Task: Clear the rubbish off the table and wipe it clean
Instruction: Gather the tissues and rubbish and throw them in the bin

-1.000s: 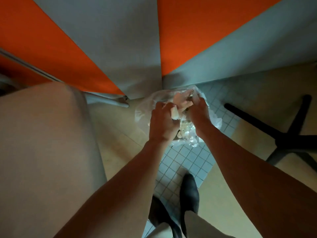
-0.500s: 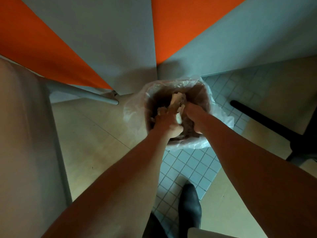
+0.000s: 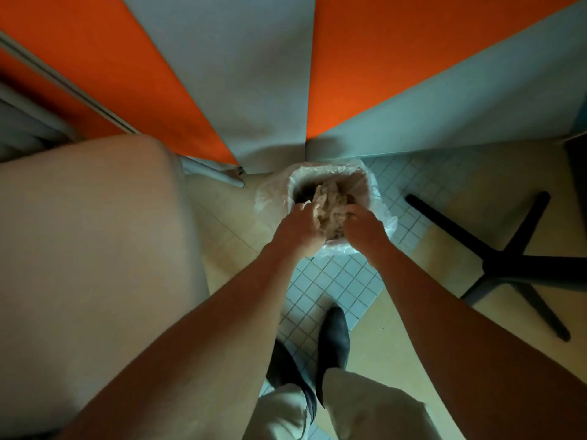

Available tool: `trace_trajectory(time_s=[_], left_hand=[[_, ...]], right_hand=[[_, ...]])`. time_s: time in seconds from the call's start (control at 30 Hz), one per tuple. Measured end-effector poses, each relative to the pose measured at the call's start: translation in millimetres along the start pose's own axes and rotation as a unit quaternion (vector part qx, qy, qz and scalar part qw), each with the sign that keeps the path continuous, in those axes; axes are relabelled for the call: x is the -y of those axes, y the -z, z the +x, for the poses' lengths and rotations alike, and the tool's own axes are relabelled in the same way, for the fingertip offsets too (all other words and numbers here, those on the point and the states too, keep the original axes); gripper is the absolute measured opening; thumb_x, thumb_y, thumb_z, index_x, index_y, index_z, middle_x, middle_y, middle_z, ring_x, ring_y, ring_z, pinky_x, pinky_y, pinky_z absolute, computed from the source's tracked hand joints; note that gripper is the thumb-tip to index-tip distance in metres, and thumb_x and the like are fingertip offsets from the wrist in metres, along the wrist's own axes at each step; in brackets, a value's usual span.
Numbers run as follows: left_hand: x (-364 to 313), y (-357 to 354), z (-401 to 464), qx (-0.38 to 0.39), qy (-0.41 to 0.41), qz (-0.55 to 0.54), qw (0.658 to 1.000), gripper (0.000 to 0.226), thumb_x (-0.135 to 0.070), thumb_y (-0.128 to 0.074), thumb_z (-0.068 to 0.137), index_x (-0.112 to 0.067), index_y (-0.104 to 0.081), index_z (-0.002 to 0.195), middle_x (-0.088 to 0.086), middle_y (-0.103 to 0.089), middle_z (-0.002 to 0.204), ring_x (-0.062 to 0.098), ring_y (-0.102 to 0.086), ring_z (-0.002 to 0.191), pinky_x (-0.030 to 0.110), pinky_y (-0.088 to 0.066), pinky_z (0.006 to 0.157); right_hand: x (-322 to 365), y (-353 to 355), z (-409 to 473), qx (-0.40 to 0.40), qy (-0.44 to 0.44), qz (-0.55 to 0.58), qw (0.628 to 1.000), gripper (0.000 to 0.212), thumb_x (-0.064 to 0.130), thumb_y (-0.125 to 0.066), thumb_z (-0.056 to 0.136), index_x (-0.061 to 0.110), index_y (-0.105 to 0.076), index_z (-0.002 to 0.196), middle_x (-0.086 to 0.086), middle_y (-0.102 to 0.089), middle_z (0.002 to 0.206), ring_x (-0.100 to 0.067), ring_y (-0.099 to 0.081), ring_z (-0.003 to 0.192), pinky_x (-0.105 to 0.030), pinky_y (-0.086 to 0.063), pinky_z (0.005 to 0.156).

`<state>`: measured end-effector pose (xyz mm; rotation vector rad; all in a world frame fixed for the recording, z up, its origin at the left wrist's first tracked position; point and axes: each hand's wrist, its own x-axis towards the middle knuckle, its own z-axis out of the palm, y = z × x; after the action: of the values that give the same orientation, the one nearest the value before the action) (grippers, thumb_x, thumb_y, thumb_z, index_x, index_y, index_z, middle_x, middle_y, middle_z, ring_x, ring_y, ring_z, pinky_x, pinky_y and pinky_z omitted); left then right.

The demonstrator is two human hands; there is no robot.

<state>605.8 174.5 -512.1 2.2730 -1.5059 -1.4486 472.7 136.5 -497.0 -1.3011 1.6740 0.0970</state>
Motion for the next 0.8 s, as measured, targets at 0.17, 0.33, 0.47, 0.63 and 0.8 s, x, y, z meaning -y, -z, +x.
trace_trajectory(time_s=[0.17,0.33,0.47,0.63,0.8], left_hand=[[-39.2,48.1,-100.8,-0.008,0.021,-0.035,0.999,0.062,-0.023,-0.055,0.081,-0.034,-0.045,0.141,0.005,-0.05,0.141,0.026,-0.058,0.116,0.041,-0.055,0.092],[-89.6,98.4,-193.0,-0.058,0.013,-0.034,0.998,0.053,-0.017,-0.06,0.086,-0.026,-0.051,0.137,0.007,-0.05,0.141,0.029,-0.055,0.125,0.039,-0.049,0.098],[-127.1,132.5,-253.5,-0.085,0.006,-0.048,0.995,0.06,-0.028,-0.062,0.088,-0.029,-0.045,0.145,0.002,-0.044,0.148,0.024,-0.045,0.135,0.036,-0.04,0.109],[-156.3,157.1,-332.9,-0.14,-0.045,-0.047,0.988,0.058,-0.022,-0.06,0.092,-0.023,-0.043,0.148,0.006,-0.044,0.148,0.02,-0.044,0.136,0.031,-0.035,0.11],[-154.3,147.3,-395.4,-0.164,-0.082,-0.037,0.982,0.057,-0.024,-0.062,0.094,-0.023,-0.043,0.148,0.004,-0.043,0.149,0.016,-0.043,0.136,0.018,-0.027,0.102]], right_hand=[[30.3,37.4,-102.0,0.032,0.035,-0.023,0.999,0.042,0.013,-0.041,0.096,0.018,-0.047,0.136,-0.01,-0.06,0.122,-0.028,-0.058,0.106,-0.033,-0.045,0.081],[64.9,88.6,-197.8,0.049,0.072,-0.009,0.996,0.044,0.017,-0.046,0.093,0.023,-0.049,0.137,-0.006,-0.06,0.126,-0.021,-0.055,0.103,-0.03,-0.042,0.08],[94.7,134.2,-259.5,0.042,0.13,-0.008,0.991,0.036,0.017,-0.045,0.098,0.02,-0.052,0.133,-0.004,-0.063,0.118,-0.013,-0.057,0.084,-0.027,-0.047,0.068],[105.5,180.4,-336.7,0.023,0.199,0.016,0.98,0.037,0.017,-0.051,0.094,0.025,-0.056,0.129,-0.003,-0.057,0.131,-0.015,-0.058,0.095,-0.017,-0.039,0.062],[88.2,203.7,-403.4,-0.058,0.253,-0.006,0.966,0.035,0.012,-0.05,0.096,0.022,-0.057,0.128,-0.002,-0.06,0.127,-0.012,-0.057,0.103,-0.026,-0.041,0.082]])
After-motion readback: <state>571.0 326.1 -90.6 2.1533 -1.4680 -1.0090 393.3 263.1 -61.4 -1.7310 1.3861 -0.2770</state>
